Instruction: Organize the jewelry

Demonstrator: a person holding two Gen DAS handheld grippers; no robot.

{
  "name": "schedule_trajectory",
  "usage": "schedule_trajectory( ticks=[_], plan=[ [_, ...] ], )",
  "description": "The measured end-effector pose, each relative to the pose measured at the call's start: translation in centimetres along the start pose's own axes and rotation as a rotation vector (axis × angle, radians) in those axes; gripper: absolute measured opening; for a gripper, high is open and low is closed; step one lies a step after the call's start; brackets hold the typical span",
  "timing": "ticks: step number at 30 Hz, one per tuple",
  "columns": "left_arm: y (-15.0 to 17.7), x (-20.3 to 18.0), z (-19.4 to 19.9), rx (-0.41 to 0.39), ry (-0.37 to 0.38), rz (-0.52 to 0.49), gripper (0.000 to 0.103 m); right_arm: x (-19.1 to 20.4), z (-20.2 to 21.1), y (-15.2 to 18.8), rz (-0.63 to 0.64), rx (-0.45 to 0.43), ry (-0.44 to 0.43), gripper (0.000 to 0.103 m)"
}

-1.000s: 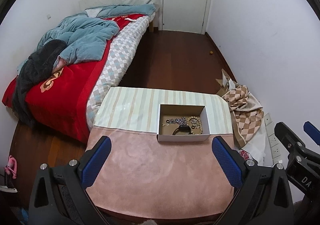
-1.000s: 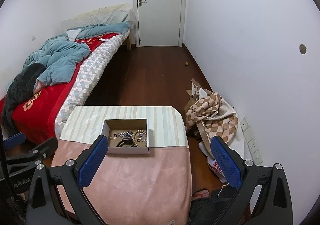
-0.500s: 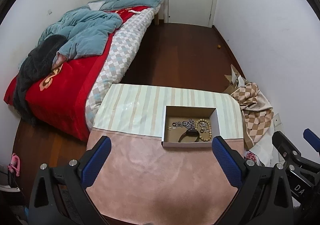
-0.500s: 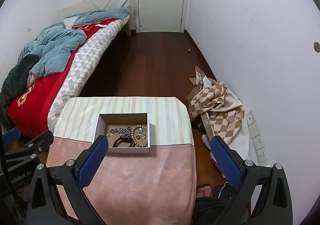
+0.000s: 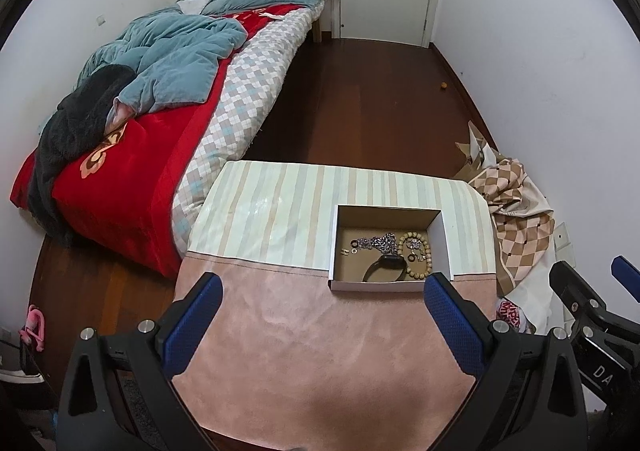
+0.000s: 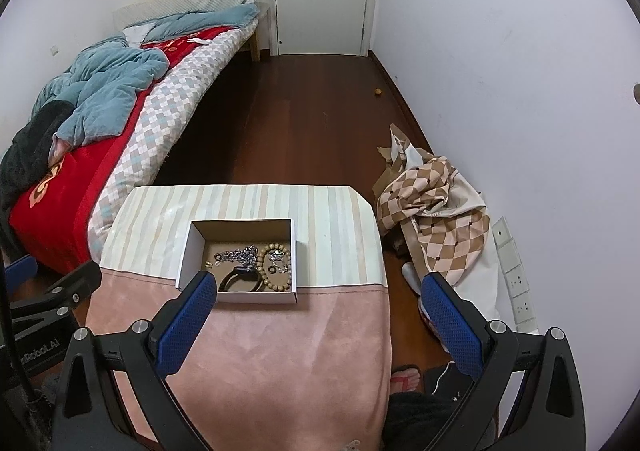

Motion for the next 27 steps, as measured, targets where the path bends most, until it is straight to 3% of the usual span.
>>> schedule_trajectory(
  ticks=[27],
  plan=[
    [0.23,0.13,0.78,-0.018,-0.002,-0.021,0.103,0.17,0.17,0.31,-0.005,-0.004,-0.004,0.103]
  ],
)
Point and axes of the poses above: each gripper's, at about its wrist camera, not at the fingertips, and z roughly against the way its jaws point, x to its left, y to its underside, the point moved 1 cm from there along -z, roughly the way its jaws point, and after that the axes turned 5 degrees about -y, right-handed, at the moved point
